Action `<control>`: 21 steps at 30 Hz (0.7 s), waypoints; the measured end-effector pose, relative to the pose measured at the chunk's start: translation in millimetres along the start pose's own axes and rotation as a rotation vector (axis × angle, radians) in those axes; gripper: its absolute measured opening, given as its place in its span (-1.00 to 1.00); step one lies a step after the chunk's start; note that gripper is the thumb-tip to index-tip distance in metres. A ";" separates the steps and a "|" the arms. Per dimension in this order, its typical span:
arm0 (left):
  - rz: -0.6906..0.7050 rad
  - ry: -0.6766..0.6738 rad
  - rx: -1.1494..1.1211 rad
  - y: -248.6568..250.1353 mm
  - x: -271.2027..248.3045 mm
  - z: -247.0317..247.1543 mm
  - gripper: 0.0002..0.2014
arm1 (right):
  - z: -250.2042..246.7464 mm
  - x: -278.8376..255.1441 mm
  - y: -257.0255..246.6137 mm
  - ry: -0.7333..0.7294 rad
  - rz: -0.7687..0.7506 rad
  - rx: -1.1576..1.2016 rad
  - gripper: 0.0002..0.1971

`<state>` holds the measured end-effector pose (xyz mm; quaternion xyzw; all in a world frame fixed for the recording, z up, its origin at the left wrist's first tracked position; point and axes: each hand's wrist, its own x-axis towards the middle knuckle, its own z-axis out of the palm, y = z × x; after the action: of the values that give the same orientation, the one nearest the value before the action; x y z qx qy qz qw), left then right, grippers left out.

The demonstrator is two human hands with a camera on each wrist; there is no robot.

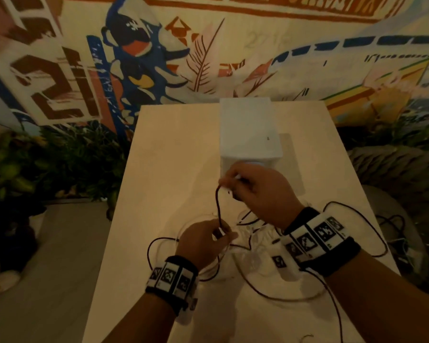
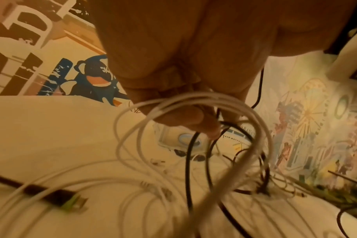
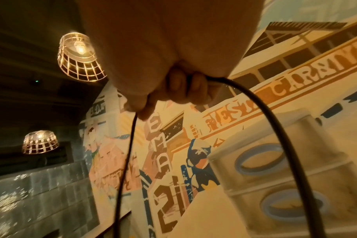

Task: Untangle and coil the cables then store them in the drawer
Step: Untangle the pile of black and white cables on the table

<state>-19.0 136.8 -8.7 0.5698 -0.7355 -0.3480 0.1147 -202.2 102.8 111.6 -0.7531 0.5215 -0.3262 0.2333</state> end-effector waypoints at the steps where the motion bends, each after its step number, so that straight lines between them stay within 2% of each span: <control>1: 0.001 -0.019 0.033 -4.8 -1.3 2.1 -0.70 | -7.1 0.0 2.2 0.069 0.037 0.077 -0.73; 3: -0.008 -0.009 0.059 -14.3 -2.5 5.5 -0.68 | -21.7 -2.9 17.2 0.197 0.086 0.125 -0.77; 4: -0.022 0.022 0.044 -16.9 -3.0 6.2 -0.68 | -28.1 -6.2 28.6 0.216 0.121 0.063 -0.76; 5: -0.034 0.060 0.031 -18.3 -2.5 5.6 -0.69 | -34.0 -10.8 42.0 0.185 0.173 -0.035 -0.74; 7: -0.032 0.143 0.033 -18.5 -2.5 2.7 -0.73 | -40.5 -22.6 72.3 0.020 0.343 -0.230 -0.73; 9: 0.002 0.186 0.071 -16.3 -2.8 -1.5 -0.74 | -44.2 -33.9 94.8 -0.085 0.536 -0.298 -0.90; 10: 0.030 0.195 0.095 -13.3 -3.0 -4.0 -0.74 | -45.0 -37.8 98.1 -0.089 0.568 -0.303 -0.78; 11: 0.059 0.193 0.131 -9.3 -3.0 -6.1 -0.75 | -43.6 -40.0 95.1 -0.057 0.532 -0.281 -0.63; 12: 0.088 0.188 0.174 -4.3 -3.4 -7.8 -0.76 | -38.8 -39.8 86.8 0.005 0.438 -0.241 -0.56; 13: 0.110 0.182 0.221 1.1 -2.7 -8.5 -0.76 | -32.3 -36.6 73.1 0.056 0.311 -0.208 -0.57; 14: 0.128 0.187 0.255 6.7 -1.4 -9.1 -0.76 | -22.4 -33.3 58.1 0.043 0.186 -0.199 -0.62; 15: 0.136 0.196 0.263 11.5 -1.0 -9.3 -0.77 | -9.4 -32.8 44.9 -0.038 0.104 -0.209 -0.67; 16: 0.140 0.207 0.259 15.1 0.8 -10.0 -0.78 | 4.7 -32.7 34.3 -0.169 0.088 -0.235 -0.67; 18: 0.122 0.198 0.260 19.0 3.0 -11.1 -0.80 | 26.0 -35.2 19.2 -0.477 0.196 -0.337 -0.60; 19: 0.109 0.189 0.262 20.2 3.2 -12.5 -0.81 | 31.8 -36.6 19.2 -0.565 0.254 -0.379 -0.57; 20: 0.100 0.182 0.250 20.5 1.9 -12.8 -0.82 | 33.8 -38.3 20.2 -0.580 0.292 -0.391 -0.55; 21: 0.094 0.176 0.229 20.9 1.5 -13.0 -0.81 | 30.1 -37.5 20.4 -0.536 0.300 -0.401 -0.55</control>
<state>-28.0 132.7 14.0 0.5725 -0.7834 -0.2046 0.1292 -202.0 131.2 67.8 -0.7580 0.5999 0.0293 0.2544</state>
